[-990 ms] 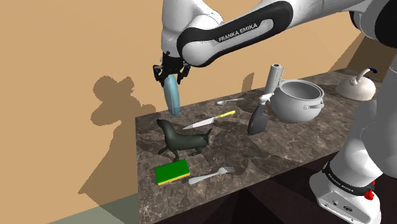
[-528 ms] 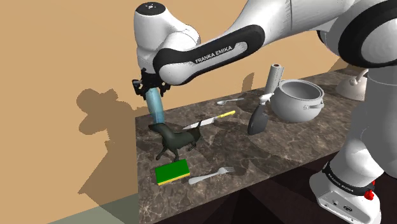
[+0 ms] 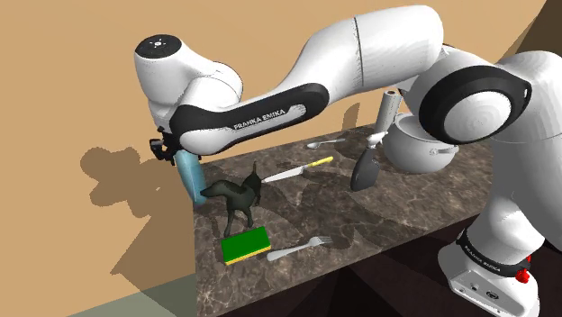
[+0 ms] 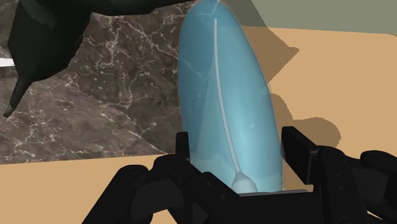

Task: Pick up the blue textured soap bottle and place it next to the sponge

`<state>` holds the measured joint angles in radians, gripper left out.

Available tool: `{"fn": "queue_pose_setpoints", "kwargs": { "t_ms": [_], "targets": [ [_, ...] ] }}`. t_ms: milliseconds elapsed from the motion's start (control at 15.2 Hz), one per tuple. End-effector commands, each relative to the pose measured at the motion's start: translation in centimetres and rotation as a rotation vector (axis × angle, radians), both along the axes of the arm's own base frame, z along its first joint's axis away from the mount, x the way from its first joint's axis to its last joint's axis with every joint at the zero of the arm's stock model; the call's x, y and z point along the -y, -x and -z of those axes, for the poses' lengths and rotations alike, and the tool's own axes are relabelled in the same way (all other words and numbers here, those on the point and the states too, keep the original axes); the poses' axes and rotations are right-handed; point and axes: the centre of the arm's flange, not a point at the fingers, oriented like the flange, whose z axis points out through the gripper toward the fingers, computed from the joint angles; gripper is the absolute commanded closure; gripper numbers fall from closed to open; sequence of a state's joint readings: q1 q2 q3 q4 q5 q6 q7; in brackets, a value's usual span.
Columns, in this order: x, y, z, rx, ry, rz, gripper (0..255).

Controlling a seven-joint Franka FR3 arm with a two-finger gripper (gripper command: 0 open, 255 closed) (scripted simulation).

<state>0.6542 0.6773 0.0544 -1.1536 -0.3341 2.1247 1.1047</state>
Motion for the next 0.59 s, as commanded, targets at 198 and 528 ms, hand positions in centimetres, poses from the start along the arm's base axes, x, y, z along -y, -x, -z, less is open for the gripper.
{"fn": "queue_pose_setpoints", "kwargs": {
  "t_ms": [198,528],
  "targets": [
    [-0.8,-0.3,2.4,0.001,-0.001,0.001,255],
    [-0.8,-0.3,5.0,0.001,-0.001,0.001,255]
  ]
}}
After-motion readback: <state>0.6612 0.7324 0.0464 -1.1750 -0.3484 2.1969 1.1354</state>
